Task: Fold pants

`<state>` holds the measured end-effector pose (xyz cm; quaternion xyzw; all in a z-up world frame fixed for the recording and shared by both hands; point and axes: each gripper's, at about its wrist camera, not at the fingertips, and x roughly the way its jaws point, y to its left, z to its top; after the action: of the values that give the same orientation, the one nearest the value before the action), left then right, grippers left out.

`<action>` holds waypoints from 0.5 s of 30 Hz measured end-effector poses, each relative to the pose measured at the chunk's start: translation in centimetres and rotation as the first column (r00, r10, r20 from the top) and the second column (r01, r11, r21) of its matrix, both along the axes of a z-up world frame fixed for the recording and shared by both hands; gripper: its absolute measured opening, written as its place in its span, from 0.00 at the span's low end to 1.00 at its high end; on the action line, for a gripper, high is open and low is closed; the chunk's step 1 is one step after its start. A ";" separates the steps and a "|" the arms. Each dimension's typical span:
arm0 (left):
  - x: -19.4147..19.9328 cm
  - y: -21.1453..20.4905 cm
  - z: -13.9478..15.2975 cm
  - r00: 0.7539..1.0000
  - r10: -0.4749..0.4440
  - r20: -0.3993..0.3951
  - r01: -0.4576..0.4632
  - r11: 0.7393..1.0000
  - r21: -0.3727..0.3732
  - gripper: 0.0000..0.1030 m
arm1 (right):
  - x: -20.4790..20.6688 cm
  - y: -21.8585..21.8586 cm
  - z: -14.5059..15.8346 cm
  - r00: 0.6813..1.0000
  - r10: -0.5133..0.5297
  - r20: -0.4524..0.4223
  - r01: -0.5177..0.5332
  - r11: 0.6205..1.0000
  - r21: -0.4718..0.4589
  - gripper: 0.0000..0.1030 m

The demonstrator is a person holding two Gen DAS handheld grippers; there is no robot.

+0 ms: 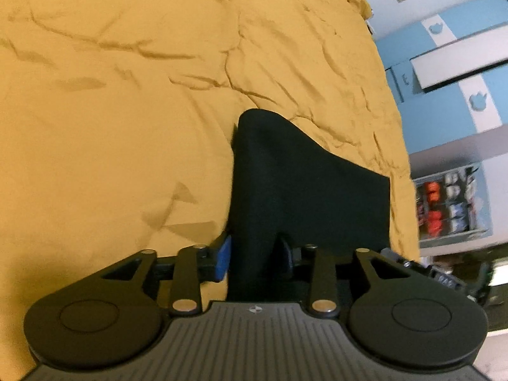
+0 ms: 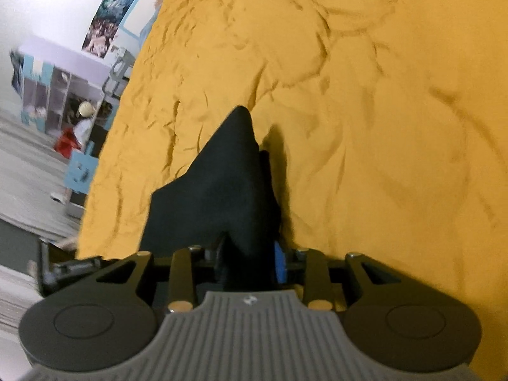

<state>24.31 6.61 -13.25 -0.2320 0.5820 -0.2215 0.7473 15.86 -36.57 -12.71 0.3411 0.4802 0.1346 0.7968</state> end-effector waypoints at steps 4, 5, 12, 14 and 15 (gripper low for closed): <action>-1.7 0.1 3.1 0.997 -0.007 0.077 -0.004 0.990 0.140 0.41 | -0.9 0.4 3.0 0.997 0.021 0.078 -0.005 0.979 -0.202 0.41; -2.2 0.0 4.0 0.994 -0.016 0.104 -0.004 0.983 0.184 0.41 | -1.3 0.4 3.9 0.994 0.027 0.106 0.000 0.970 -0.245 0.43; -8.4 -2.2 9.7 0.932 -0.152 0.329 0.048 0.952 0.302 0.41 | -5.7 3.1 9.8 0.935 0.209 0.287 -0.052 0.881 -0.470 0.43; -10.0 -3.2 10.4 0.914 -0.174 0.367 0.058 0.950 0.307 0.41 | -7.4 4.4 10.5 0.905 0.283 0.317 -0.079 0.846 -0.527 0.43; -10.6 -3.5 10.4 0.910 -0.178 0.375 0.058 0.949 0.309 0.41 | -8.2 5.2 10.7 0.890 0.319 0.326 -0.094 0.828 -0.554 0.43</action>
<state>13.70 3.14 -2.81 -0.0337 0.4570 -0.2214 0.8608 7.63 -31.42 -1.96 0.0207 0.3578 0.1534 0.9209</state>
